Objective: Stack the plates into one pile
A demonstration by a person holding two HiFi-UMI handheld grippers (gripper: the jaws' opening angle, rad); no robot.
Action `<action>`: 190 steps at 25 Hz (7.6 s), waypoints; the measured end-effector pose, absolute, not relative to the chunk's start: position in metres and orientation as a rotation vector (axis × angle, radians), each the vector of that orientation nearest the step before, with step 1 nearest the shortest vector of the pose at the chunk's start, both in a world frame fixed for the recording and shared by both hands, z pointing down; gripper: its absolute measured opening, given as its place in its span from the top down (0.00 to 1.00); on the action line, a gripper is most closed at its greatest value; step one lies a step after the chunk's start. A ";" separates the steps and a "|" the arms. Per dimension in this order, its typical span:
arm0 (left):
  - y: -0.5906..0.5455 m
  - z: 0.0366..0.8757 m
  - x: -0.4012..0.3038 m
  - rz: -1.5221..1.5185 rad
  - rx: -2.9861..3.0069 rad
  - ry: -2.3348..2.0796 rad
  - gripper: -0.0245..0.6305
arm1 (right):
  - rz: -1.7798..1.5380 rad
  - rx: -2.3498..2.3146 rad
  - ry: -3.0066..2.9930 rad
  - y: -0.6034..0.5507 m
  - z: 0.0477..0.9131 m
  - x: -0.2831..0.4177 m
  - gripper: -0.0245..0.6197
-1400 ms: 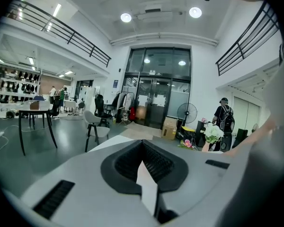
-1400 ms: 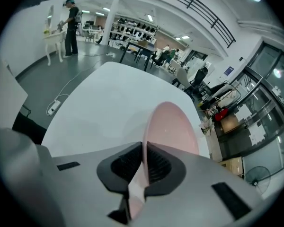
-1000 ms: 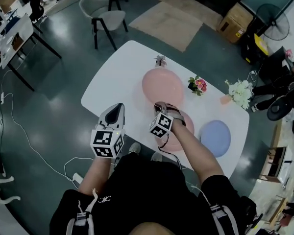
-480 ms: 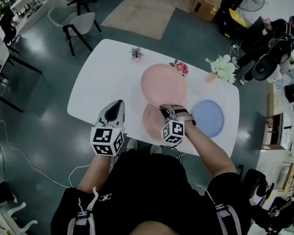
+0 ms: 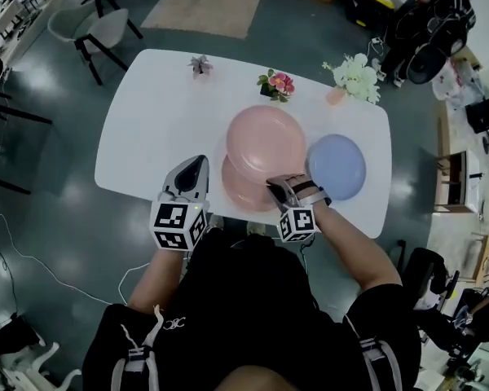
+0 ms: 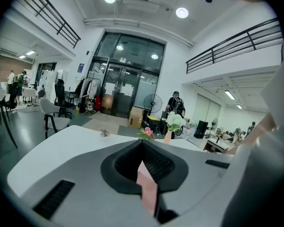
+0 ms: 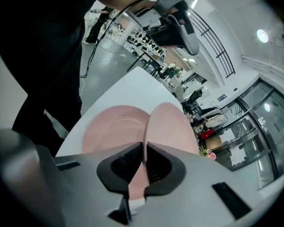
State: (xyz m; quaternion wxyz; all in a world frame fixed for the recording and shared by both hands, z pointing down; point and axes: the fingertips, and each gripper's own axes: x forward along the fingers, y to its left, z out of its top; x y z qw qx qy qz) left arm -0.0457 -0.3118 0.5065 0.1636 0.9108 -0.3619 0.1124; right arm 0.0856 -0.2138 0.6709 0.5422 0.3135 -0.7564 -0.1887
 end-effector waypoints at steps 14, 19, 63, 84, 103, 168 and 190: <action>-0.287 0.528 -0.005 0.376 2.563 -1.031 0.94 | -0.334 0.518 -1.926 -0.146 0.721 0.075 0.92; -0.288 0.523 0.001 0.383 2.577 -1.036 0.94 | -0.157 0.475 -1.963 -0.133 0.737 0.078 0.90; -0.339 0.418 0.055 0.164 2.807 -0.756 0.94 | 0.048 2.458 -2.034 -0.282 0.400 0.185 0.94; -0.186 0.426 0.199 0.118 2.823 -0.837 0.95 | 0.004 2.539 -2.036 -0.116 0.411 0.344 0.94; -0.038 0.426 0.239 0.153 2.707 -1.164 0.94 | 0.000 2.185 -2.331 -0.011 0.431 0.396 0.94; -0.016 0.452 0.067 0.110 2.403 -1.638 0.94 | -0.503 0.835 -1.701 -0.087 0.667 0.242 0.91; 0.005 0.457 -0.054 0.075 2.198 -1.887 0.94 | -0.552 0.525 -1.745 -0.092 0.722 0.112 0.90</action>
